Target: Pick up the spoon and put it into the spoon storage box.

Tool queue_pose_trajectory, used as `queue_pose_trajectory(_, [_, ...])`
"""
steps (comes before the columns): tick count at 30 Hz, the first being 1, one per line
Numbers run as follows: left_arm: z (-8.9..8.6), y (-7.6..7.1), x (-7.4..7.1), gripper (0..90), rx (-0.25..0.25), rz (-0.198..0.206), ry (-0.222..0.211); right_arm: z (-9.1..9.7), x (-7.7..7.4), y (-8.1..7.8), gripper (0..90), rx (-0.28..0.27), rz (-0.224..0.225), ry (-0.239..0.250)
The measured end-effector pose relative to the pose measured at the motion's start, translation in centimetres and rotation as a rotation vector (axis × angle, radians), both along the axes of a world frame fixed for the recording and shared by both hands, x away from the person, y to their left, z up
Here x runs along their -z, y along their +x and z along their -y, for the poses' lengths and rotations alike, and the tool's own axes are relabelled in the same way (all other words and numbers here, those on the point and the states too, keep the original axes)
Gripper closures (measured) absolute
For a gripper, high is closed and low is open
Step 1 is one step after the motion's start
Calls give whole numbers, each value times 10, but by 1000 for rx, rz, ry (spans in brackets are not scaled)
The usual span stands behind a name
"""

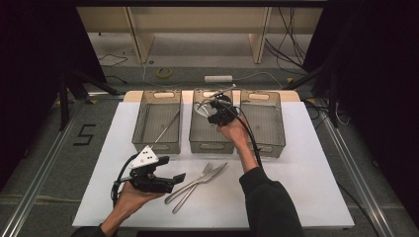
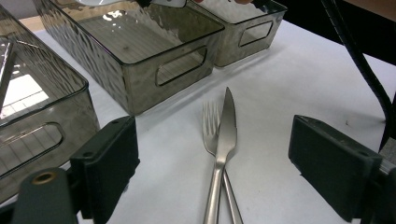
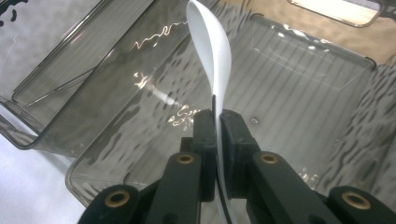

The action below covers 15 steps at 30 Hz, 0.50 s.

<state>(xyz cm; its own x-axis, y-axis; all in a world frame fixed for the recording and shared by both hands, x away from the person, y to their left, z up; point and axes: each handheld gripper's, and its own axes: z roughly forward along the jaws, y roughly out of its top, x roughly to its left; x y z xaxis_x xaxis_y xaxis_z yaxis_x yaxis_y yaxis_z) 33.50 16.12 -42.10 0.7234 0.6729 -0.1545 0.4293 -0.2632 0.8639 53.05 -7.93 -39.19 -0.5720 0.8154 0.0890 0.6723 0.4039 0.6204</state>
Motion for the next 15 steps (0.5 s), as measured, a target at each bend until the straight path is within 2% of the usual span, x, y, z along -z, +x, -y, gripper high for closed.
queue_pose_trajectory(10, [-1,0,0,154,-1,-1,5,-11,9,1,856,-12,-10,-30])
queue_pose_trajectory(15, [-1,1,0,154,-2,-3,3,-9,10,2,846,-10,-14,-32])
